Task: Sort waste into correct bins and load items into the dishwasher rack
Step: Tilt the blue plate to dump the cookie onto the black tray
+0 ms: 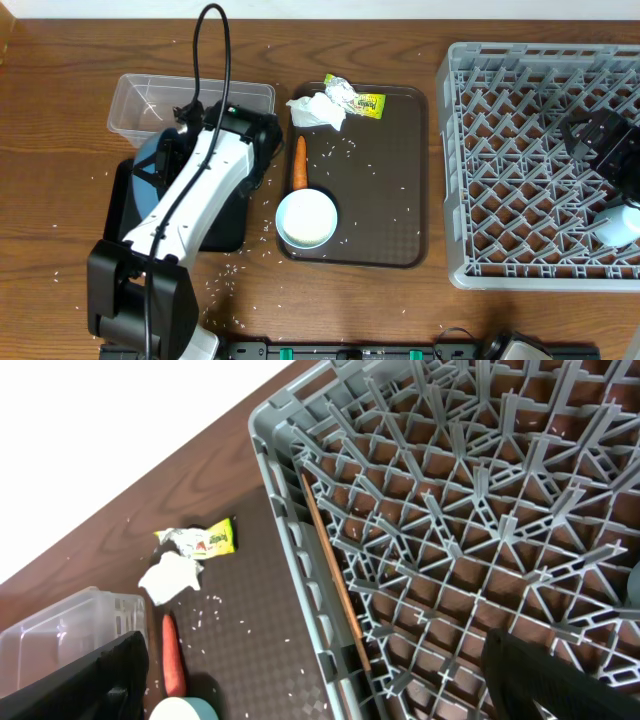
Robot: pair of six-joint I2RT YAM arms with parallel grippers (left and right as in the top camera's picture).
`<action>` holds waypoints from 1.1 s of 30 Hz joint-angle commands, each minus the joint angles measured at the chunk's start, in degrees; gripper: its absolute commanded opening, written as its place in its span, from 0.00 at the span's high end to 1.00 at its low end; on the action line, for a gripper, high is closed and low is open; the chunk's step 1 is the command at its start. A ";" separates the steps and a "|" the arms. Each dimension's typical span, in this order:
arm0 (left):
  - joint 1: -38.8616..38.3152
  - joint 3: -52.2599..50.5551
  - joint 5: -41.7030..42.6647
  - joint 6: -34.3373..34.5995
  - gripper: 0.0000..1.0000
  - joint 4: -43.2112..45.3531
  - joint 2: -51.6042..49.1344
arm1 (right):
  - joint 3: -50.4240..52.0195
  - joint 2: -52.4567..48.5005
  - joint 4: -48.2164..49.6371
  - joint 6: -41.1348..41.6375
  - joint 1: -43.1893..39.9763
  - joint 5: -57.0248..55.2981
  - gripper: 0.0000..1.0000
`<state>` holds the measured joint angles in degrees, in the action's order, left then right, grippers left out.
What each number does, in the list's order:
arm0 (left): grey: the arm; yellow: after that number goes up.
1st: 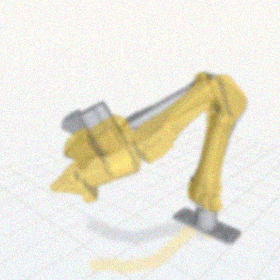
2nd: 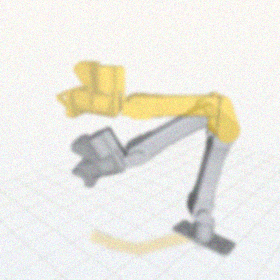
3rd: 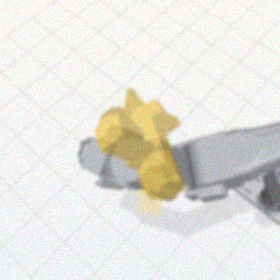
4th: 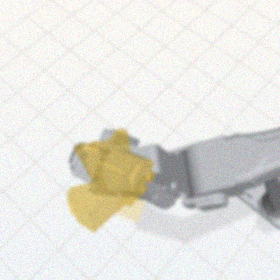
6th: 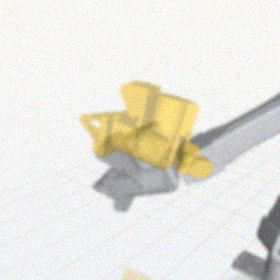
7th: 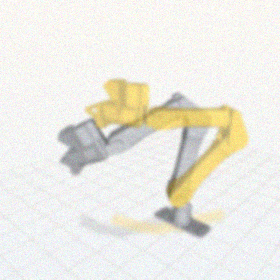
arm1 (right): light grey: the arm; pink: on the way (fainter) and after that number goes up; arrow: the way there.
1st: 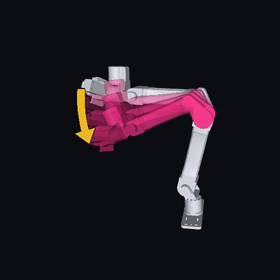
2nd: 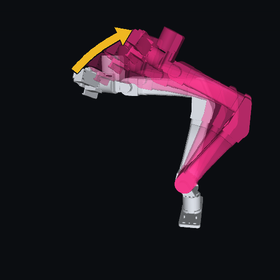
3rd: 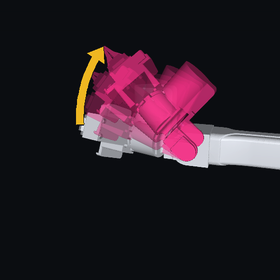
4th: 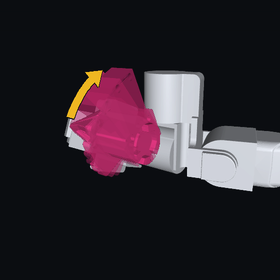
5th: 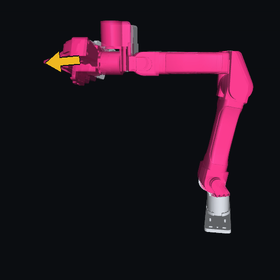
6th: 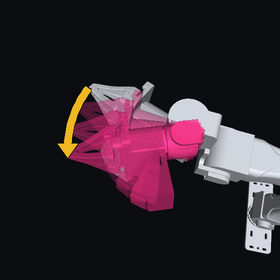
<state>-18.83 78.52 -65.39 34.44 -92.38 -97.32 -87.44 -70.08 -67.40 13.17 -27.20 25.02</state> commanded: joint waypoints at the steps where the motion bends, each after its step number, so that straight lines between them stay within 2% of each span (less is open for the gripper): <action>1: 1.09 1.49 -4.11 1.68 0.94 -4.46 0.98 | -0.20 0.11 0.37 0.07 0.61 0.07 0.01; 4: -0.74 1.53 -4.94 1.07 0.94 -4.46 1.33 | -0.20 0.11 0.59 0.07 0.61 0.07 0.01; 7: -2.84 1.51 -6.25 7.30 0.94 -4.13 1.11 | -0.20 0.11 1.79 0.09 0.61 0.07 0.01; 10: -3.23 1.46 -5.81 3.91 0.94 -4.50 1.11 | -0.20 0.11 2.05 0.94 0.61 0.07 0.01; 20: -0.87 1.46 -7.43 5.51 0.94 -4.48 1.16 | -0.20 0.11 2.01 1.14 0.61 0.04 0.01; 29: -2.27 4.57 -0.59 3.13 0.94 -4.42 6.56 | -0.20 0.11 1.86 0.35 0.66 2.58 0.01; 31: -3.23 8.20 3.91 3.08 0.94 -3.17 9.27 | -0.20 0.11 2.01 -1.44 0.68 5.62 0.02; 33: -3.82 12.24 12.79 1.14 0.94 1.86 11.87 | -0.20 0.11 2.16 -3.26 0.79 9.51 0.03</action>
<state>-21.71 84.47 -62.52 37.15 -91.92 -90.83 -87.44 -70.08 -65.36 12.78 -27.20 28.29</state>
